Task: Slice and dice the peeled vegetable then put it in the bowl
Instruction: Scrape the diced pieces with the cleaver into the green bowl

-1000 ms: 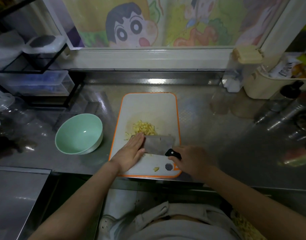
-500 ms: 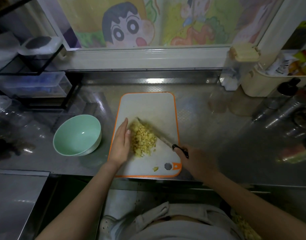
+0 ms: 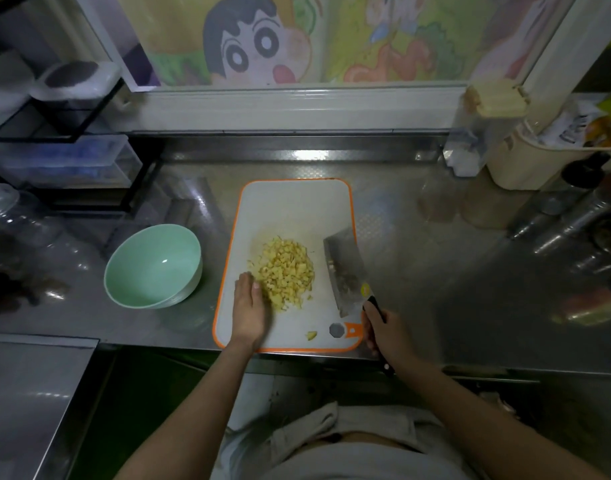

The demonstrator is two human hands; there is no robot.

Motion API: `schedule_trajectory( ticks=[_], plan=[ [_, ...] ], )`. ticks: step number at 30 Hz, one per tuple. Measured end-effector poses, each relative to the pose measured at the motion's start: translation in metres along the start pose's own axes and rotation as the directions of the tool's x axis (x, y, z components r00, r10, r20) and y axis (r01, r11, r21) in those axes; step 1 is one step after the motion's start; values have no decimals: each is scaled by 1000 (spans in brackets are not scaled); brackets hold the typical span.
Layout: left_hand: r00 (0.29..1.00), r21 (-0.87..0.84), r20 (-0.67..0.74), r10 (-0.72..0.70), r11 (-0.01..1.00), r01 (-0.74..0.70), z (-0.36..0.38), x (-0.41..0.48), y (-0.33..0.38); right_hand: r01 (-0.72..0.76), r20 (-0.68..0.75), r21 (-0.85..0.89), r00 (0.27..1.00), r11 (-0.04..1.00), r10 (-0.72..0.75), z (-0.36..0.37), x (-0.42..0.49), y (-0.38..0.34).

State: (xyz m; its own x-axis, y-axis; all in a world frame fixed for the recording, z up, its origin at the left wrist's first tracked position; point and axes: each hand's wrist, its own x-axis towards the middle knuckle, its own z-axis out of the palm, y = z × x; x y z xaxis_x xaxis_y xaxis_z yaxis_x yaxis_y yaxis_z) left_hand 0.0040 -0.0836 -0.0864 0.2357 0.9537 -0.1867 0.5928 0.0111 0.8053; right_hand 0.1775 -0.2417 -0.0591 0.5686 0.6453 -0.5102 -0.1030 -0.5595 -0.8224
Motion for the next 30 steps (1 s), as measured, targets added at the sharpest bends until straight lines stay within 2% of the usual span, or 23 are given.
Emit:
schedule_trajectory(
  ticks=[5,16,25,30],
  plan=[
    [999,-43,-10,45,998,-45,12,-1,7,-52,44,-5,998,999,52,6,-1,13],
    [997,-171,-57,54,983,-63,29,11,23,-31,193,-31,980,999,36,30,-1,9],
    [988,-158,60,140,979,-129,35,19,41,-22,272,-1,962,1000,22,36,6,-2],
    [968,-92,124,219,974,-209,30,22,46,-102,299,97,952,990,69,34,10,-4]
  ],
)
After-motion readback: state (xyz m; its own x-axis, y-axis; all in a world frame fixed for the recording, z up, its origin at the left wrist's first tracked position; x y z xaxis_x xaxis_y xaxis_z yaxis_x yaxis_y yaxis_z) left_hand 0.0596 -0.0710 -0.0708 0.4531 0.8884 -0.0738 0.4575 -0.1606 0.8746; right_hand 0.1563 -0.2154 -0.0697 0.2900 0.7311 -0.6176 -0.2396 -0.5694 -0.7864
